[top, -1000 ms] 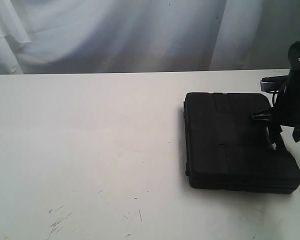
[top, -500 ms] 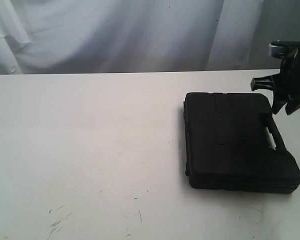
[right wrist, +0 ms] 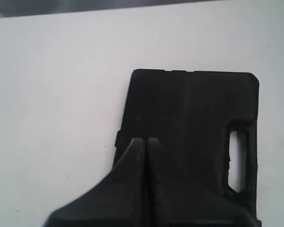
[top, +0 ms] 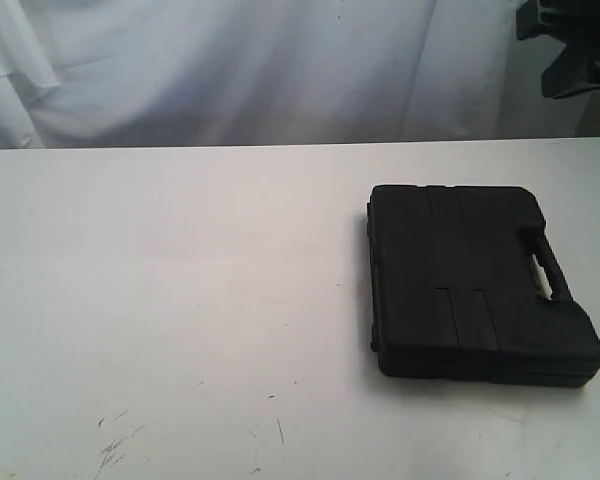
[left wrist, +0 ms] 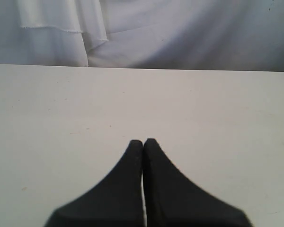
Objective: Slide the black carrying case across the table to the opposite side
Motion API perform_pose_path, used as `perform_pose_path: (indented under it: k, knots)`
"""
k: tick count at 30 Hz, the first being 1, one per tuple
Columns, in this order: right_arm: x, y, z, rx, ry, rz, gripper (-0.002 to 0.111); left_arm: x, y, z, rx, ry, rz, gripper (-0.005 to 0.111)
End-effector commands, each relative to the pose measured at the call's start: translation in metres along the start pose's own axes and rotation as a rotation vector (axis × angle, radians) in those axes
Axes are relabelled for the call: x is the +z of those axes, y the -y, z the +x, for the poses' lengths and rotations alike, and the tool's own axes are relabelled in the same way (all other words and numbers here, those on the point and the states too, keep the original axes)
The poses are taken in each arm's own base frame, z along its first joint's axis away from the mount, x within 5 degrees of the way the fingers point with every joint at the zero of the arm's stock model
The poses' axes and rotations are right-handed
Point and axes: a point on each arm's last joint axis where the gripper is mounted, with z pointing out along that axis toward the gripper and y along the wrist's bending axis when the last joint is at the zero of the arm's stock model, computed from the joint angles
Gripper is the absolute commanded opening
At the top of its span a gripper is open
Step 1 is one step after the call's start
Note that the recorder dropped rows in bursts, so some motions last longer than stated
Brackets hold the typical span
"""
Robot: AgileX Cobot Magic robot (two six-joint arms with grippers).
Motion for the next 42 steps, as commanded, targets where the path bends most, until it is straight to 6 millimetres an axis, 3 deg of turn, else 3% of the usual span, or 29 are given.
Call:
perform_pose_path:
  k: [1,6,16,25,31,37,42]
  knots:
    - [-0.039,-0.011,0.029,-0.041,0.118,-0.054,0.000,0.000,0.000,0.002,-0.006,0.004,0.006,0.000]
    - [-0.072,-0.011,0.056,-0.025,0.179,-0.079,0.000,0.000,0.000,0.002,-0.006,0.004,0.006,0.000]
    - [-0.130,-0.011,0.076,-0.050,0.349,-0.108,0.000,0.000,0.000,0.002,-0.006,0.004,0.006,0.000]
    - [-0.162,0.000,0.097,-0.075,0.497,-0.042,0.000,0.000,0.000,0.002,-0.006,0.004,0.006,0.000]
    - [-0.148,0.025,0.136,0.017,0.677,0.086,0.000,0.000,0.000,0.002,-0.006,0.004,0.006,0.000]
    - [-0.104,0.048,0.203,0.062,0.821,0.182,0.000,0.000,0.000,0.002,-0.006,0.004,0.006,0.000]
    - [-0.085,0.053,0.237,0.054,0.829,0.172,0.000,0.000,0.000,0.002,-0.006,0.004,0.006,0.000]
